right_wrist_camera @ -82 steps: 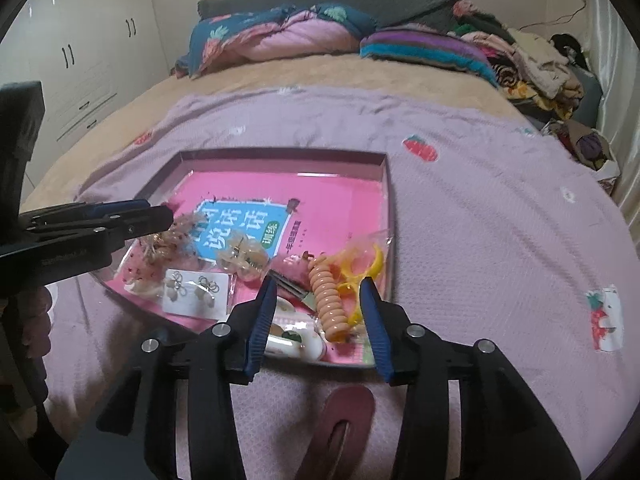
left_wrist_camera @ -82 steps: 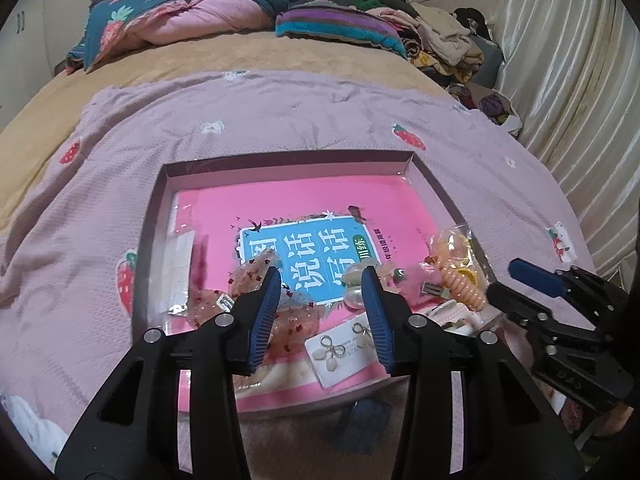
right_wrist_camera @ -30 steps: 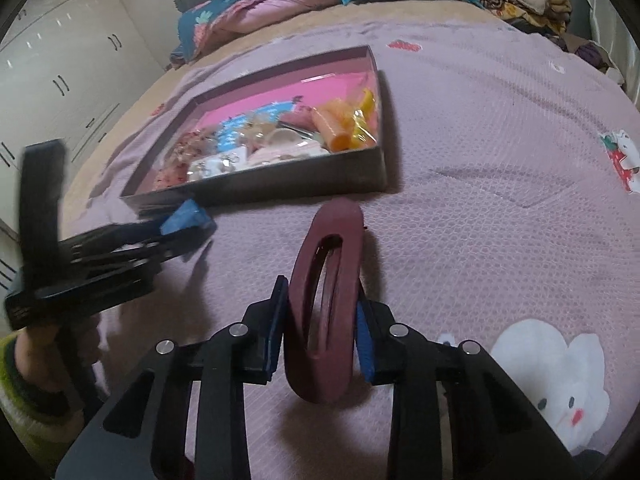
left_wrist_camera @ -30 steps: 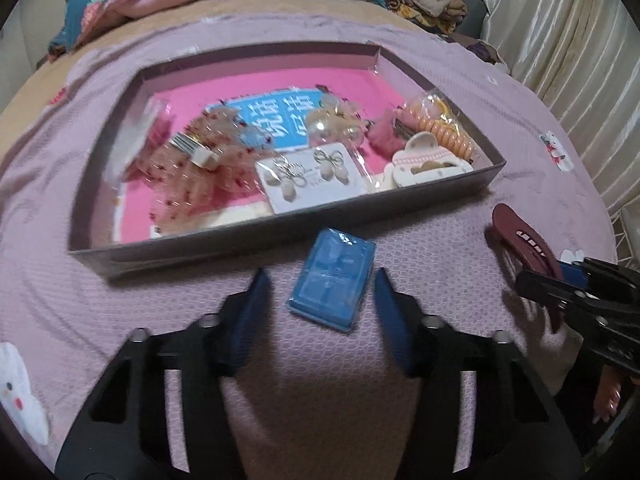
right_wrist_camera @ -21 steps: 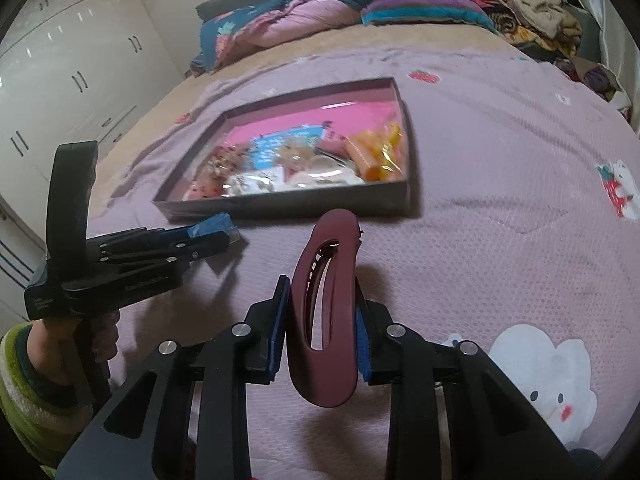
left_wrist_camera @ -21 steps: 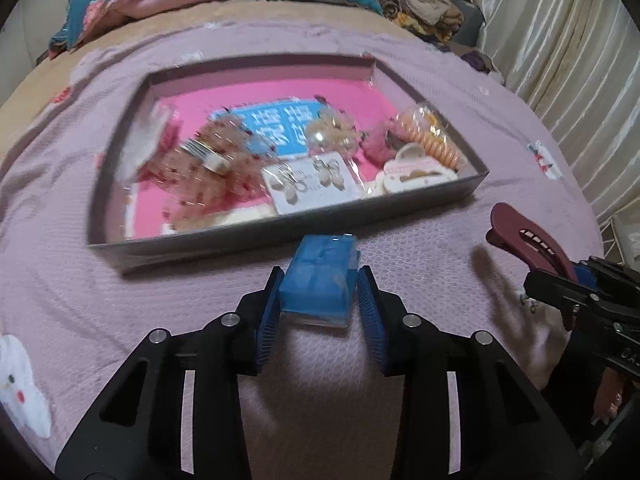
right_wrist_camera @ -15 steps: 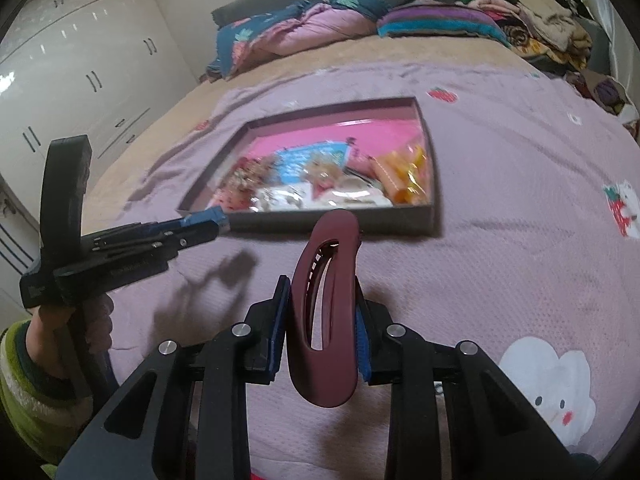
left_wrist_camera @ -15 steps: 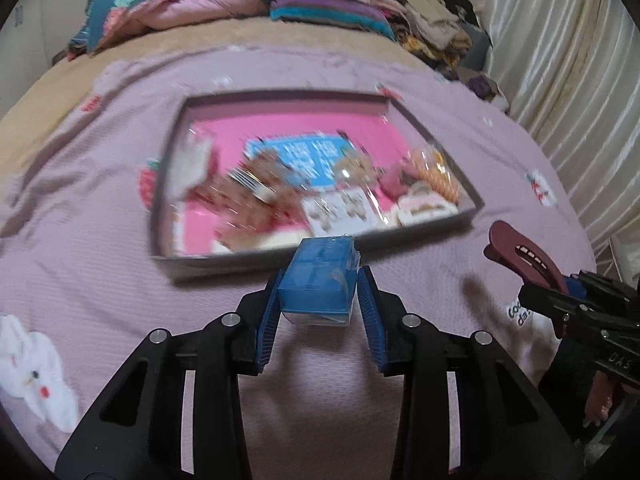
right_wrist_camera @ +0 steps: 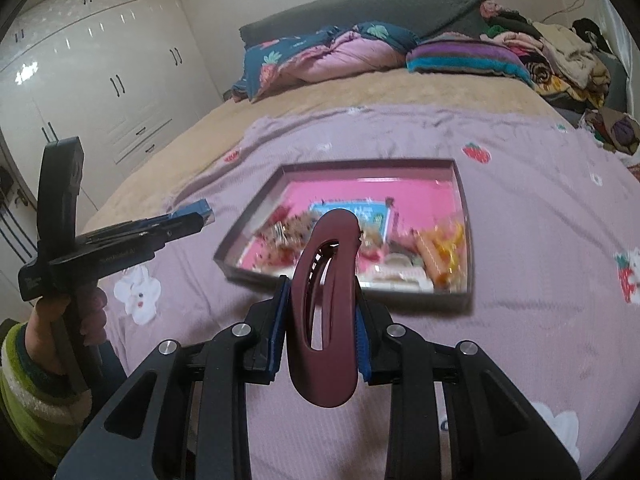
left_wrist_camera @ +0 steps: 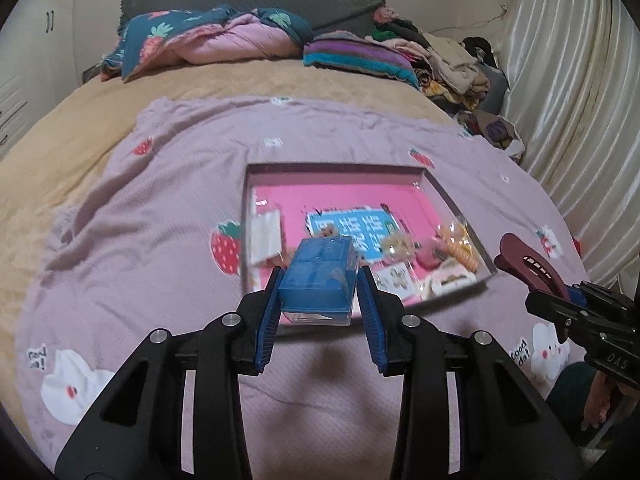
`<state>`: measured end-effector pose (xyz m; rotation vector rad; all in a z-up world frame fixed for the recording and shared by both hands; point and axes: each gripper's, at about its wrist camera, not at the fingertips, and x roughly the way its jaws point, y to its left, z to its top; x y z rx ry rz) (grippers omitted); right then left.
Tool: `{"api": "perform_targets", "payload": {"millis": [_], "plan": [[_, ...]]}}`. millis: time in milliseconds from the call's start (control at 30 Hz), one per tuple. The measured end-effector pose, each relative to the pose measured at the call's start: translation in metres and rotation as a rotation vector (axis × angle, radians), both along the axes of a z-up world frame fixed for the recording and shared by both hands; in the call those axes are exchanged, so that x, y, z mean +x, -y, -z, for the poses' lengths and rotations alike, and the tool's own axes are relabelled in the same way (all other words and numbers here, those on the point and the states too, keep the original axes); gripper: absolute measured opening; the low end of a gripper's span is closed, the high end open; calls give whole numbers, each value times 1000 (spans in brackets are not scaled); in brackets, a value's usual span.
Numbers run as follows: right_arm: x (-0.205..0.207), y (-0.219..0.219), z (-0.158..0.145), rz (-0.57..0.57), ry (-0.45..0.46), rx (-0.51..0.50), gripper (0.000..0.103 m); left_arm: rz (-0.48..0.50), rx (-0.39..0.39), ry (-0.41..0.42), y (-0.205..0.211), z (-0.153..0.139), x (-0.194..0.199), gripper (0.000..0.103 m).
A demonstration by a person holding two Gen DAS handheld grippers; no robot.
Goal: Organize jewelry
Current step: 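Carry the blue case and maroon clip into the tray with both tools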
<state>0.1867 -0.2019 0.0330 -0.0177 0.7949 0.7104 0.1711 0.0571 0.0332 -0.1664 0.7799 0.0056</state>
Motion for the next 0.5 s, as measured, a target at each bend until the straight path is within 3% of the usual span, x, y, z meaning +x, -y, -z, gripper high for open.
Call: {"api": "perform_targets", "payload": {"millis": [500], "plan": [[49,-16,-8,20,49,-5,27,3,-5,11,5,2,41,29]]}}
